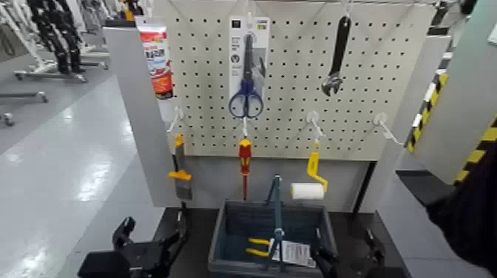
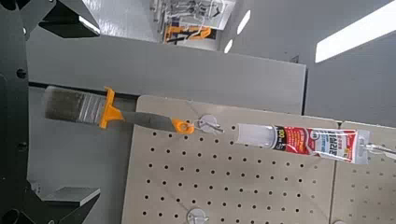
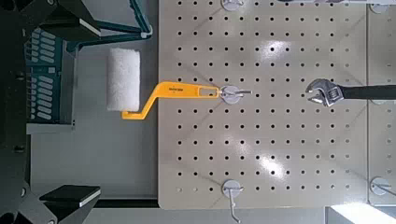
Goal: Grasp the handle of the crate.
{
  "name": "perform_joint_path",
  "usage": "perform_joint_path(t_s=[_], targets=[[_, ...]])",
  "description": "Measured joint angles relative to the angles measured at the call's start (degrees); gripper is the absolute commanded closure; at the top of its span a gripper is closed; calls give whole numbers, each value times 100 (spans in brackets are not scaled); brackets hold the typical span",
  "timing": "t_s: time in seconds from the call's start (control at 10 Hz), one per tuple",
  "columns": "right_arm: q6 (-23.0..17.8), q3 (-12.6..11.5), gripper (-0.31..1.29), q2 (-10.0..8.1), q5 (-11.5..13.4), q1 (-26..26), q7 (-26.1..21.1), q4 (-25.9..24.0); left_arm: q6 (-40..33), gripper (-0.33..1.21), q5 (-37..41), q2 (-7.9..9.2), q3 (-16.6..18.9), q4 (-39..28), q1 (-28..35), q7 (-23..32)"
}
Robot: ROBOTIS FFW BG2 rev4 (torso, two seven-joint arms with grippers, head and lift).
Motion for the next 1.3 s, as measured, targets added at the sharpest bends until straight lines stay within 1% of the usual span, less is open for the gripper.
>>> perform_joint_path(t_s=[0.1,0.4,0.7,0.8,1.0,1.3], targets=[[-1,10,13,1,9,-4,-26,0,318,11,464,3,21,-14,-164,-379],[-27,33,13,0,50,-16,-78,2,1475,11,1991,49,14,35,-793,-1192],[-54,51,13,1,53,-33,-78,32,3261,11,3578,56,123,419,-1595,-2021],[-70,60,13,1,53,-44,-80,45,3699,11,3944,90,67,580,-1865,-2088],[-108,68,13,2,46,-61,-87,69,4264,11,4677,182,-211,879,-2304,-2110],[-175,92,13,-7,16,-92,-86,114,4661,11,5691,195,-769,1348,-2826,-2163]])
